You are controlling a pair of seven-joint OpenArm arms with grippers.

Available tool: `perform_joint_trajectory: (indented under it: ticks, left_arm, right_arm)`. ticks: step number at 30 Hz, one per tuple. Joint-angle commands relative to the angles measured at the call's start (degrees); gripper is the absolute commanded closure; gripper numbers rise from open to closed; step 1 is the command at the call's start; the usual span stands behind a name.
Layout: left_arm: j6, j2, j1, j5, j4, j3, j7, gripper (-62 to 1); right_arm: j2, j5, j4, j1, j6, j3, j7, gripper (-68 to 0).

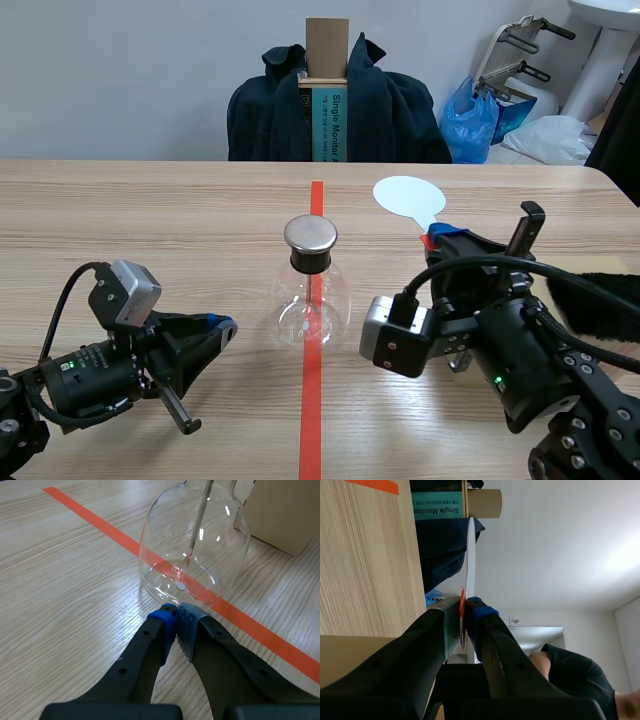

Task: Do the electroscope experiment.
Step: 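Move the plate toward and away from the electroscope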

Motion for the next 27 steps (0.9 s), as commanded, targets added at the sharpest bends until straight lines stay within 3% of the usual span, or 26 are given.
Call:
perform_joint_trajectory:
  ticks: [1, 5, 18, 27]
  left_arm:
    - [-0.28, 0.31, -0.94, -0.59, 1.16, -0.04, -1.27, -3.2]
    - [-0.28, 0.31, -0.94, -0.59, 1.16, -0.04, -1.31, -3.2]
    - [-0.28, 0.31, -0.94, -0.59, 1.16, -0.04, -1.33, -3.2]
    - [-0.28, 0.31, -0.94, -0.59, 1.16, -0.04, -1.44, -3.2]
  right_arm:
    - [0.59, 0.31, 1.22, 0.37, -0.87, 0.44, -0.35, -0.6]
    - [0.59, 0.31, 1.22, 0.39, -0.85, 0.44, 2.45, -0.6]
    - [0.59, 0.26, 1.22, 0.39, -0.87, 0.42, 18.69, -0.6]
    - [0.59, 0.24, 1.22, 0.39, -0.87, 0.42, 21.57, -0.6]
